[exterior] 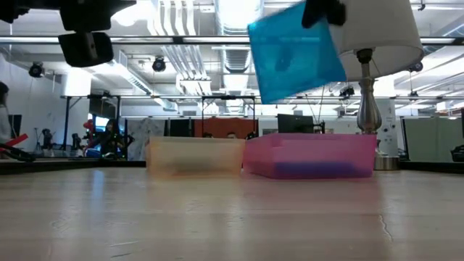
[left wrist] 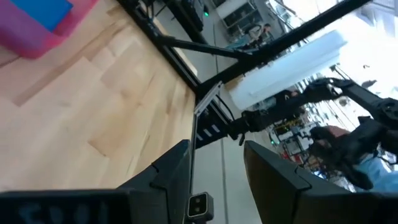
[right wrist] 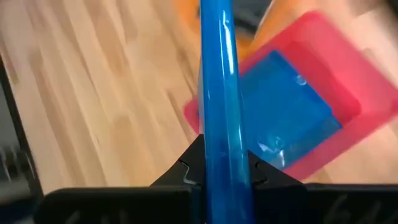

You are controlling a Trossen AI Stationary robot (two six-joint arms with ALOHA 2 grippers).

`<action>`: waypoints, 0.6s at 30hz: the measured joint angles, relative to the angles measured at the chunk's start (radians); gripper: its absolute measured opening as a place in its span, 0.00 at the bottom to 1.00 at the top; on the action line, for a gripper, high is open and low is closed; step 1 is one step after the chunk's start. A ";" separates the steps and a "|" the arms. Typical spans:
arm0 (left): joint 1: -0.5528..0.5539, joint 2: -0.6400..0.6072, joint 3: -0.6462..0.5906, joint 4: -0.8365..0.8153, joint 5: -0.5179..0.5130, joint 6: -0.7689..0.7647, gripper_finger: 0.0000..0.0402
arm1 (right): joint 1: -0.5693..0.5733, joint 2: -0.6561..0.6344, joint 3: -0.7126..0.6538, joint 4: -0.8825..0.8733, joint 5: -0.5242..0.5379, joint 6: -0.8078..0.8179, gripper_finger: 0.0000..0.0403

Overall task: Pick & place jewel cases by type
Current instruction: Put the blue cd case into the pink bin

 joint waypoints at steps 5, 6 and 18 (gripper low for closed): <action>0.000 0.016 0.000 -0.001 -0.079 -0.059 0.33 | -0.217 0.112 -0.004 -0.120 -0.201 -0.319 0.04; 0.000 0.019 0.000 0.000 -0.104 -0.072 0.33 | -0.257 0.132 -0.005 -0.135 -0.209 -0.362 0.04; 0.000 0.040 0.001 0.002 -0.298 -0.173 0.33 | -0.567 0.415 -0.014 -0.111 -0.717 -0.510 0.06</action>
